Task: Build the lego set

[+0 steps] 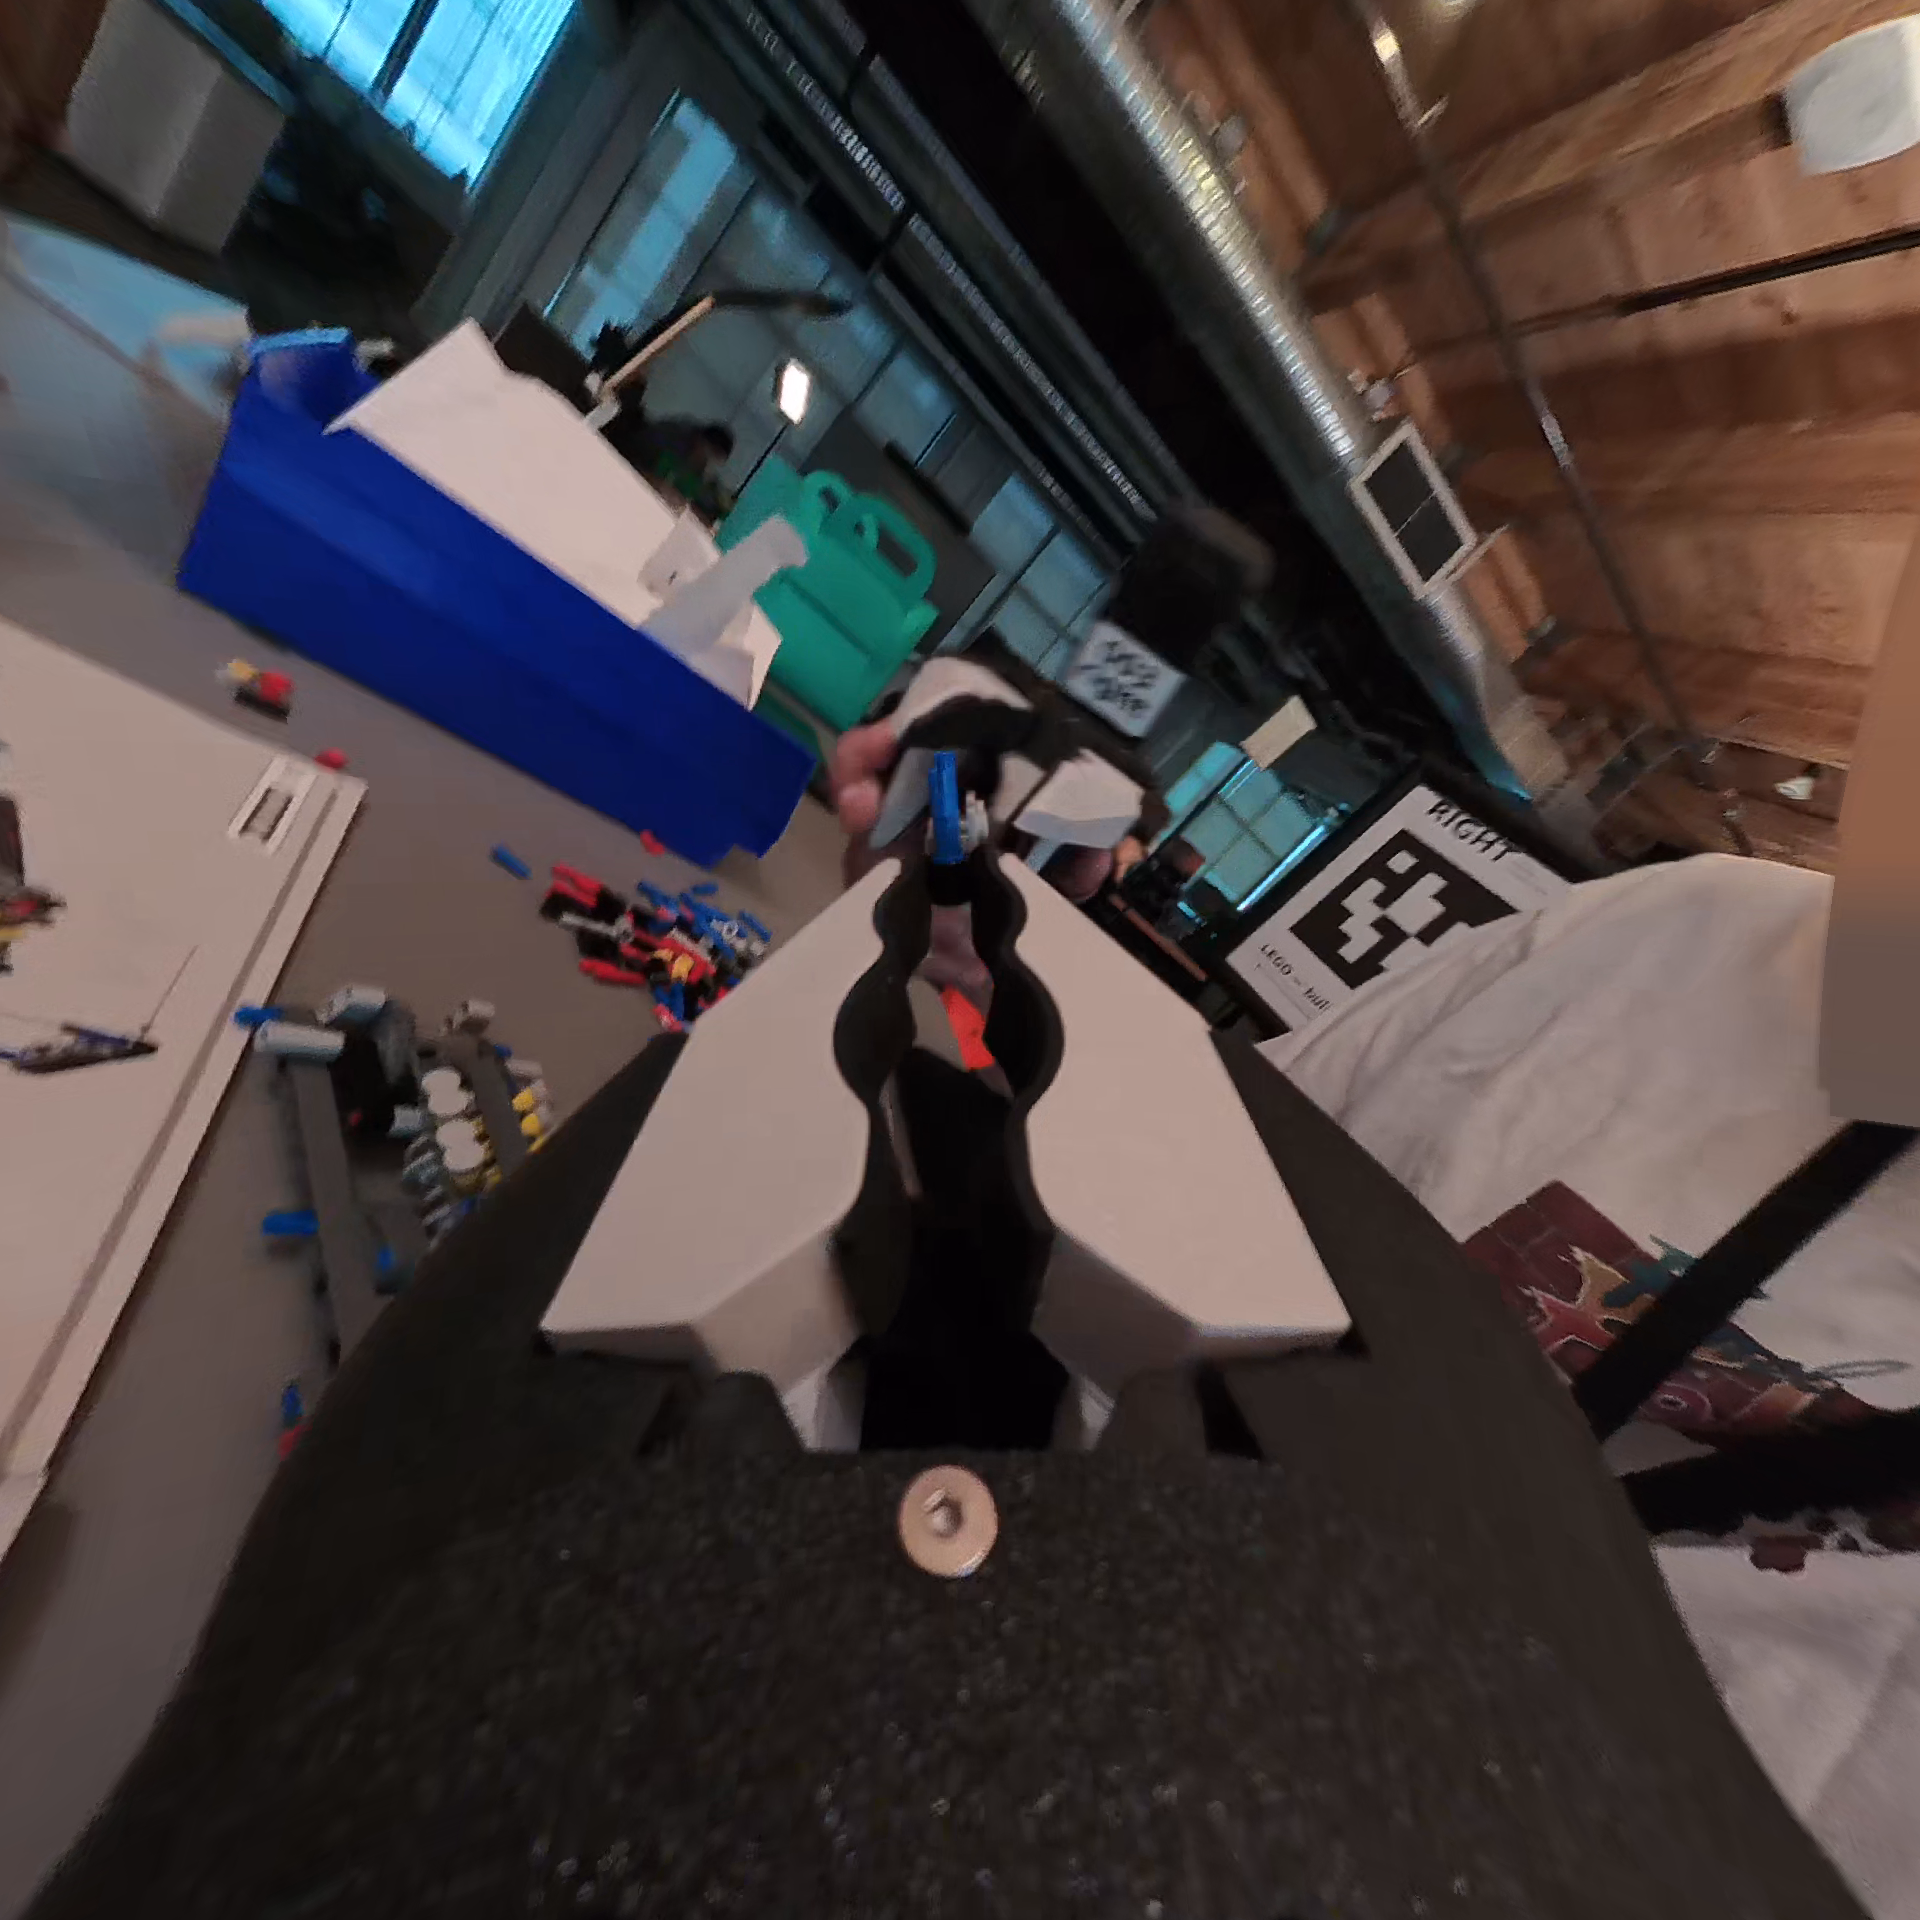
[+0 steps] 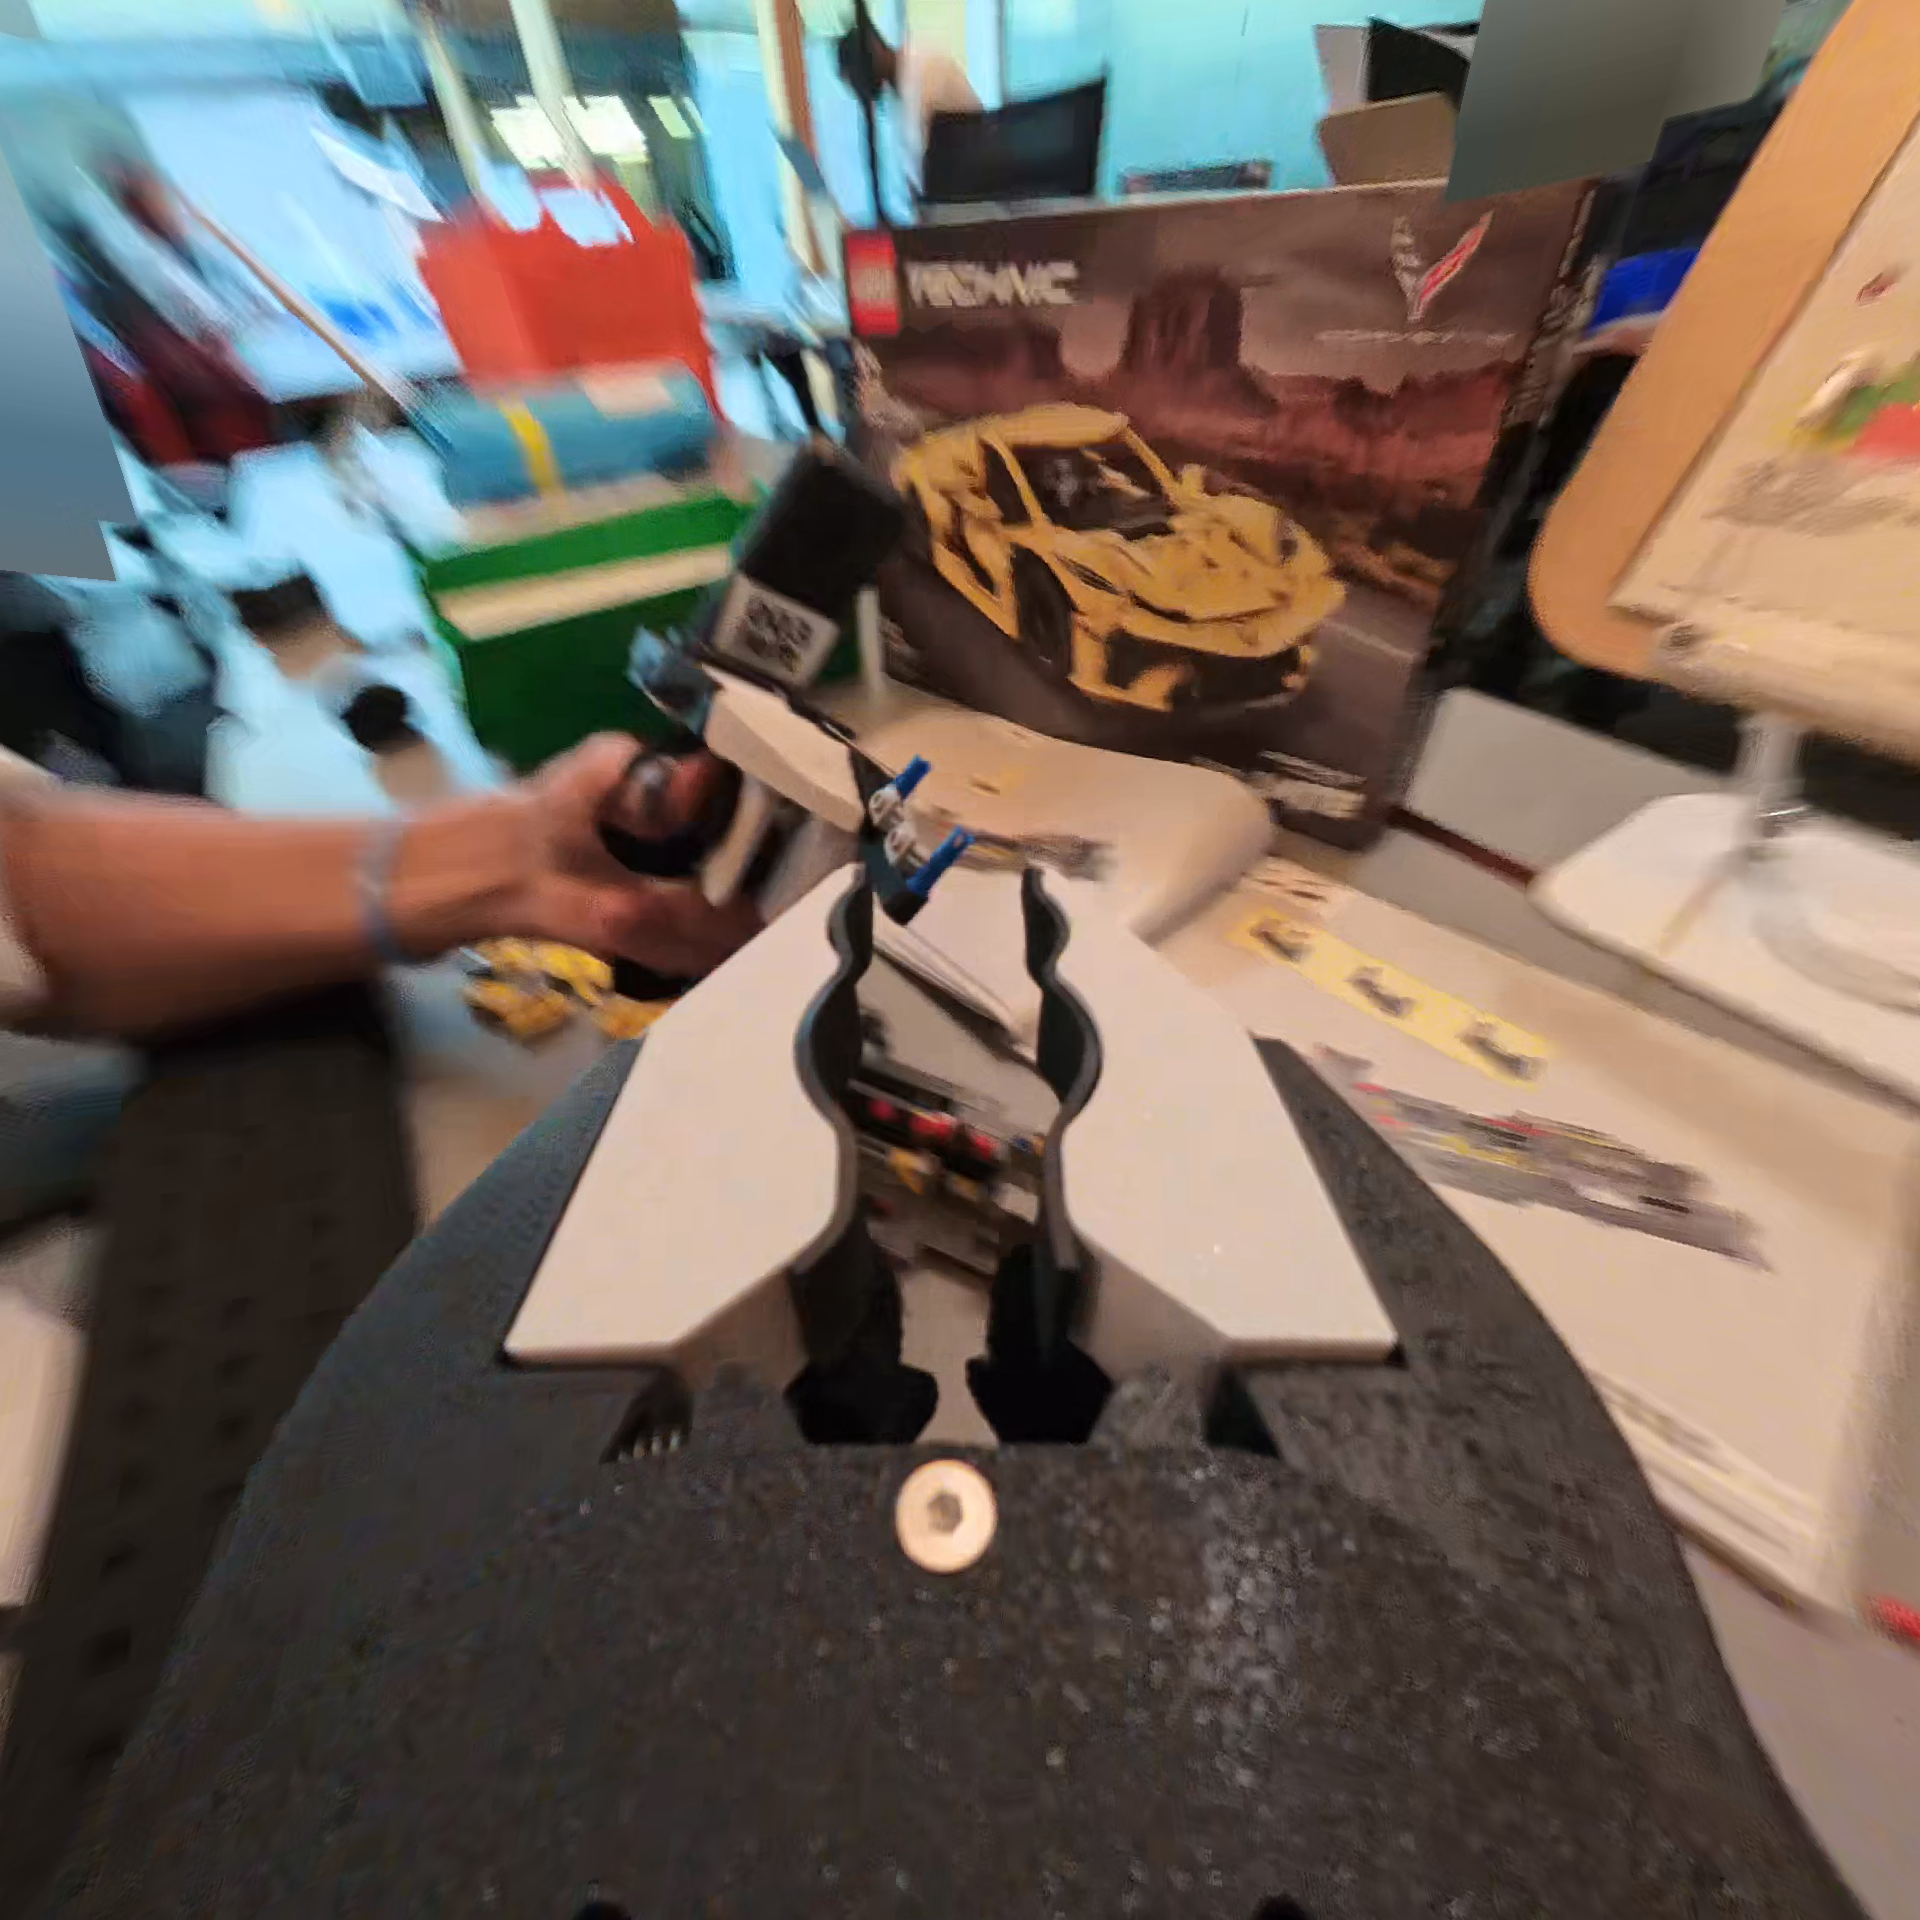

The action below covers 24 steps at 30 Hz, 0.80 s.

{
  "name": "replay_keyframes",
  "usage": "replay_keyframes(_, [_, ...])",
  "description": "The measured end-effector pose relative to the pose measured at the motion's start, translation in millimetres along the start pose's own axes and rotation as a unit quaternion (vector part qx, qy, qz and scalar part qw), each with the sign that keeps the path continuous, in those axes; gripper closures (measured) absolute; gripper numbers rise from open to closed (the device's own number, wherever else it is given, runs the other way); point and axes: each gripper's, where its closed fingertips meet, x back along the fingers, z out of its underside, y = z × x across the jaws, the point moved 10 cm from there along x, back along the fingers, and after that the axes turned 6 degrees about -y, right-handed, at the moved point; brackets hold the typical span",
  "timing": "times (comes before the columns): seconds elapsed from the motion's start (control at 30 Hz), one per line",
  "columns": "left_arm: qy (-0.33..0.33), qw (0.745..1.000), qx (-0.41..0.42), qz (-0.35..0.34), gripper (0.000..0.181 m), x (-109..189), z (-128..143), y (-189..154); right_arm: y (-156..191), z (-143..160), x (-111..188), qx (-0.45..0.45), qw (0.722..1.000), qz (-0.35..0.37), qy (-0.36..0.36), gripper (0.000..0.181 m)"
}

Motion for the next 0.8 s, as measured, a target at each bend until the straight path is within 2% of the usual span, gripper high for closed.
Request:
replay_keyframes(0.07, [-0.021,0.999,-0.005,0.031,0.175,3.2,-4.1,-4.3,-8.1,4.0,-10.8,-0.11,0.99,-0.09,-0.014,0.151])
replay_keyframes(0.13, [-0.025,0.999,-0.013,0.046,0.175,3.5,-4.5,-7.7,-9.1,7.8,-20.5,-0.169,0.972,-0.159,-0.017,0.153])
replay_keyframes(0.27, [-0.011,0.999,-0.029,0.045,0.175,-0.4,-0.7,-10.0,-9.1,10.1,-25.3,-0.187,0.966,-0.179,-0.029,0.172])
replay_keyframes(0.4, [-0.012,0.999,-0.038,0.005,0.175,-0.3,0.1,-3.4,-13.8,15.7,-25.8,-0.177,0.974,-0.144,-0.011,0.174])
replay_keyframes(0.5, [-0.003,0.995,-0.064,-0.07,0.174,2.7,-0.9,5.8,-24.0,19.8,-30.8,-0.167,0.981,-0.102,0.017,0.173])
replay_keyframes(0.57, [0.011,0.986,-0.09,-0.138,0.169,10.5,-4.4,14.3,-40.0,21.0,-33.8,-0.14,0.989,-0.03,0.047,0.173])
replay_keyframes(0.67, [-0.004,0.967,-0.122,-0.223,0.165,25.3,-15.1,21.6,-77.2,32.2,-35.7,-0.118,0.984,0.08,0.11,0.173])
replay_keyframes(0.8, [-0.021,0.947,-0.133,-0.292,0.163,40.5,-21.3,30.5,-97.1,54.1,-35.0,-0.17,0.974,0.092,0.122,0.173])
